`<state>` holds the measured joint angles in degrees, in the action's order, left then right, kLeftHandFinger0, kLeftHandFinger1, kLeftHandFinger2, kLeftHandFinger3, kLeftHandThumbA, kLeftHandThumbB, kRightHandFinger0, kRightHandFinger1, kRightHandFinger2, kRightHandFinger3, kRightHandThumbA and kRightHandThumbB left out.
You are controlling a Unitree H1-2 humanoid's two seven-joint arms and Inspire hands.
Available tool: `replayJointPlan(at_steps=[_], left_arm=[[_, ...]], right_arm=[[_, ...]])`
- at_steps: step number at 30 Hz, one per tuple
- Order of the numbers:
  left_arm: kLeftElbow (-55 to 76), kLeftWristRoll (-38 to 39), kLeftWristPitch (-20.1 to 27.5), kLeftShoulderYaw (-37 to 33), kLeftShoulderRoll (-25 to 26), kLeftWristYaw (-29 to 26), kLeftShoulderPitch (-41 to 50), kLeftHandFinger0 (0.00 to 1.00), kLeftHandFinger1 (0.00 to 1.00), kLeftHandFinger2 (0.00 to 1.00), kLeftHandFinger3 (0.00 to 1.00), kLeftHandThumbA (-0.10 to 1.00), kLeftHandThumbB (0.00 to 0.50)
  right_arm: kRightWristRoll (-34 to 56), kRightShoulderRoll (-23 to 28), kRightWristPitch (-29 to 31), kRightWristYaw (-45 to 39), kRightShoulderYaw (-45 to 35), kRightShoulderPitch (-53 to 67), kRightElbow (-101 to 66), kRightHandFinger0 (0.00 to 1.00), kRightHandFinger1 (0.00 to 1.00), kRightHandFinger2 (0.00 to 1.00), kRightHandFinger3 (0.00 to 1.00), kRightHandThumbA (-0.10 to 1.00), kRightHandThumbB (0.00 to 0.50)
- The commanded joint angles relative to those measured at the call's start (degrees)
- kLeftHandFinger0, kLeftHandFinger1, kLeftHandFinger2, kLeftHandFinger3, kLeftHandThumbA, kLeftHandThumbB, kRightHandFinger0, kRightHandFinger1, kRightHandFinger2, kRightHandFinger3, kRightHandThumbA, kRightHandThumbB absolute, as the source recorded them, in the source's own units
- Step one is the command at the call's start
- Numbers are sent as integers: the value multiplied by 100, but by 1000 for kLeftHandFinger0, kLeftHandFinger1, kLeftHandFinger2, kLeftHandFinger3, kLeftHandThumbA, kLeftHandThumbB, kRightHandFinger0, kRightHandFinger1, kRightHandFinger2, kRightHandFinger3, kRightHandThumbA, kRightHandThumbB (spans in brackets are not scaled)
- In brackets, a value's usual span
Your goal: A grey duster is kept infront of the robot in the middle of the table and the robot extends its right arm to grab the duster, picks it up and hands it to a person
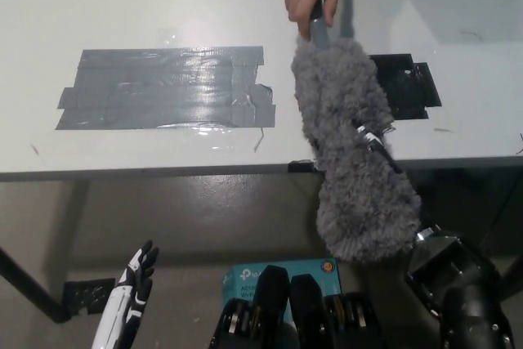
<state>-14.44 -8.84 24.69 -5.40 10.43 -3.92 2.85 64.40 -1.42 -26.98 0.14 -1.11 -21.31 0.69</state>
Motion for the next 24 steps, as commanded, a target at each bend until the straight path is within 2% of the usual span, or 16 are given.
replayJointPlan(at_steps=[1, 6, 7, 8, 9, 10, 11, 12, 13, 14, 15, 16, 17, 24], left_arm=[[242, -42, 224, 131, 116, -145, -100, 1000, 1000, 1000, 1000, 1000, 375], [239, -39, 224, 160, 116, -115, -139, 1000, 1000, 1000, 1000, 1000, 376], [238, -29, 224, 163, 116, -102, -146, 1000, 1000, 1000, 1000, 1000, 376], [239, -28, 224, 166, 114, -95, -149, 1000, 1000, 1000, 1000, 1000, 376], [238, -33, 224, 175, 111, -88, -156, 1000, 1000, 1000, 1000, 1000, 376], [235, -22, 224, 186, 111, -69, -164, 1000, 1000, 1000, 1000, 1000, 376], [229, -9, 224, 189, 111, -57, -169, 1000, 1000, 1000, 1000, 1000, 379], [216, -5, 224, 190, 110, -53, -178, 1000, 1000, 1000, 1000, 1000, 379], [210, -12, 224, 186, 112, -56, -183, 1000, 1000, 1000, 1000, 1000, 379], [206, -25, 224, 184, 112, -52, -188, 1000, 1000, 1000, 1000, 1000, 380], [206, -27, 224, 184, 110, -46, -188, 1000, 1000, 1000, 1000, 1000, 380], [205, -18, 224, 188, 108, -35, -189, 1000, 1000, 1000, 1000, 1000, 382], [215, -8, 224, 203, 96, -22, -183, 1000, 1000, 1000, 1000, 1000, 383], [219, -9, 224, 190, 75, -38, -213, 1000, 1000, 1000, 1000, 1000, 377]], right_arm=[[1244, -28, 5, 289, 3, -219, -618, 0, 391, 826, 1000, -100, 120], [1322, 1, 5, 365, 42, -255, -596, 0, 388, 835, 1000, -100, 125], [1341, 35, 5, 337, 74, -264, -586, 0, 404, 856, 1000, -100, 129], [1375, 104, 5, 285, 143, -275, -569, 26, 475, 955, 1000, -100, 136], [1421, 185, 5, 227, 225, -293, -545, 5, 454, 905, 1000, -100, 137], [1413, 233, 5, 101, 280, -295, -520, 125, 601, 1000, 1000, -50, 174], [1386, 293, 5, -90, 350, -285, -497, 472, 939, 1000, 1000, 186, 254], [1315, 390, 5, -434, 462, -265, -466, 758, 1000, 1000, 1000, 390, 329], [1317, 442, 5, -676, 530, -252, -433, 1000, 1000, 1000, 1000, 531, 383], [1291, 494, 5, -914, 601, -226, -423, 1000, 1000, 1000, 1000, 579, 424], [1265, 502, 5, -949, 614, -213, -435, 1000, 1000, 1000, 1000, 579, 424], [1202, 513, 5, -989, 635, -198, -465, 1000, 1000, 1000, 1000, 650, 480], [1008, 528, 5, -1094, 674, -178, -532, 1000, 1000, 1000, 1000, 730, 497], [404, 694, 44, -1331, 659, -5, -878, 1000, 1000, 1000, 1000, 782, 500]])
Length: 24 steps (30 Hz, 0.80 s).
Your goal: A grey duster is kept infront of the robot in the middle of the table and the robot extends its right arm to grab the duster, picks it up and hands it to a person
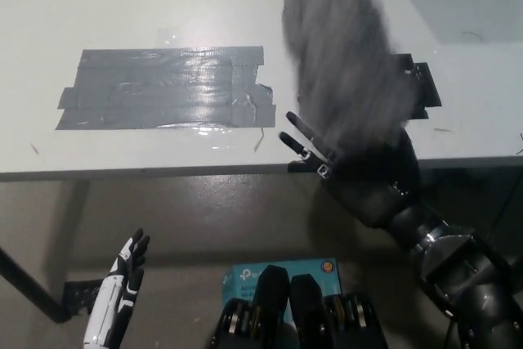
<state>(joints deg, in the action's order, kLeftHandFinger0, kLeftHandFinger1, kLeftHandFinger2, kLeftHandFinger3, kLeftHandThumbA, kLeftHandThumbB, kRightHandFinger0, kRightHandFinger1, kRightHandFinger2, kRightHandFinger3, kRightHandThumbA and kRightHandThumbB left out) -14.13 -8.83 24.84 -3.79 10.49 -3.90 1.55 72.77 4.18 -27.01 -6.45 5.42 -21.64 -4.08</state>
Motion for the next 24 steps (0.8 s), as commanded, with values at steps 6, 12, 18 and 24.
replayJointPlan(at_steps=[6, 12, 18, 24], left_arm=[[207, -26, 209, 68, 86, -49, -120, 1000, 1000, 1000, 1000, 1000, 377], [168, 7, 209, 8, 114, 71, -171, 1000, 1000, 1000, 1000, 1000, 371], [112, -94, 209, -81, 76, 65, -140, 1000, 1000, 1000, 1000, 1000, 358], [84, -66, 209, -84, -4, -13, -100, 1000, 1000, 1000, 1000, 1000, 363]], right_arm=[[-1999, 416, 853, -736, 115, 501, -879, 1000, 1000, 1000, 1000, 896, 451], [-4255, 807, 1847, -159, 147, 1496, -1351, 1000, 1000, 1000, 1000, 817, 418], [-5582, 1089, 2857, 27, 178, 2084, -626, 1000, 1000, 1000, 1000, 902, 405], [-6754, 1238, 3482, 567, 279, 2214, -137, 1000, 1000, 1000, 1000, 904, 400]])
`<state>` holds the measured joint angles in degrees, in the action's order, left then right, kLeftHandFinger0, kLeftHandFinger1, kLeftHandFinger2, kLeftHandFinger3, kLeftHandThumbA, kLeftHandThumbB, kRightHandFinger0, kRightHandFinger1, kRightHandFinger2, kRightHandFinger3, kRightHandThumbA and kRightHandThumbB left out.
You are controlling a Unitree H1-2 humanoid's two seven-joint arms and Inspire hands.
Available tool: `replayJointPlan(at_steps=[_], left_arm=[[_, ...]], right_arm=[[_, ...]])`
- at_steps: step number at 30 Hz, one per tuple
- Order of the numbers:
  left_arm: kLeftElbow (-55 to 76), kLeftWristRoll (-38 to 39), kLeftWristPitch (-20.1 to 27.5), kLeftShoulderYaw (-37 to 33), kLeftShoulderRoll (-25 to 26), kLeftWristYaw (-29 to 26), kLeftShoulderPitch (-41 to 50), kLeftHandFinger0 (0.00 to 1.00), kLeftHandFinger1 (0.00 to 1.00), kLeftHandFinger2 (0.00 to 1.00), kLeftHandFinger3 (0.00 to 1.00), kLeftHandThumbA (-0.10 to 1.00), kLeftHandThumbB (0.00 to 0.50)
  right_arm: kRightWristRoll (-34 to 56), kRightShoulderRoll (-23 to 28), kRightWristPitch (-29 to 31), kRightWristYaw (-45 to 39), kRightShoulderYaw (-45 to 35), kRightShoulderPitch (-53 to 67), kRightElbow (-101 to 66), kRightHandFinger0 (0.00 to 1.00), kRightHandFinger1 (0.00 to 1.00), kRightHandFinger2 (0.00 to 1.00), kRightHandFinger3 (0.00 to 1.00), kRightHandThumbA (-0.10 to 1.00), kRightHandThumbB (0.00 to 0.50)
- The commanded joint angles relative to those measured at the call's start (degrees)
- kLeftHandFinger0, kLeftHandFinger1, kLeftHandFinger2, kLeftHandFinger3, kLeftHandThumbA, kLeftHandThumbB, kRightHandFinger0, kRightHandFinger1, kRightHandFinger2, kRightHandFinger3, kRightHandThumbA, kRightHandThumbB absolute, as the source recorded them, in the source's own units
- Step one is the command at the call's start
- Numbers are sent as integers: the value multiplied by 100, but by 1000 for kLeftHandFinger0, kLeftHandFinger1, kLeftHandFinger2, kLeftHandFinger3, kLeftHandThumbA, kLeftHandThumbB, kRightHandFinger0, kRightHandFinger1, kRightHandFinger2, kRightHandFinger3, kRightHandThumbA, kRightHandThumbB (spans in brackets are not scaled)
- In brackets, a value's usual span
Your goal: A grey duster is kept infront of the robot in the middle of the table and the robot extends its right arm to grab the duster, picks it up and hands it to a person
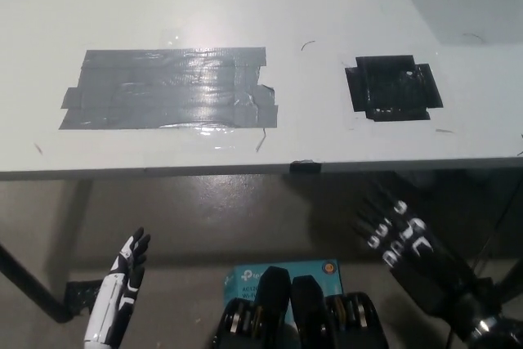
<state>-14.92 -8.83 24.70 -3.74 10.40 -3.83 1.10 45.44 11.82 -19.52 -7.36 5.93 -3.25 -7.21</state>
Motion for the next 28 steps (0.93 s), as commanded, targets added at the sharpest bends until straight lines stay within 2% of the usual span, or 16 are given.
replayJointPlan(at_steps=[1, 6, 8, 13, 28], left_arm=[[126, -77, 223, -79, -6, -58, -69, 1000, 1000, 1000, 1000, 1000, 365], [136, -112, 223, -47, -1, -111, 8, 1000, 1000, 1000, 1000, 1000, 371], [135, -62, 223, -39, -15, -88, 18, 1000, 1000, 1000, 1000, 1000, 395], [98, -38, 223, -37, 0, -98, -12, 1000, 1000, 1000, 1000, 1000, 373], [97, -72, 223, -31, -9, -112, 20, 1000, 1000, 1000, 1000, 1000, 389]], right_arm=[[-4036, 471, 2748, 669, 226, 358, 211, 1000, 1000, 1000, 1000, 916, 408], [-4214, 451, 2830, 673, 303, 329, 267, 1000, 1000, 1000, 1000, 911, 393], [-4254, 442, 2824, 670, 303, 343, 248, 1000, 1000, 1000, 1000, 900, 388], [-4414, 423, 2851, 700, 306, 300, 257, 1000, 1000, 1000, 1000, 916, 393], [-4637, 346, 3029, 633, 248, 276, 344, 1000, 1000, 1000, 1000, 875, 380]])
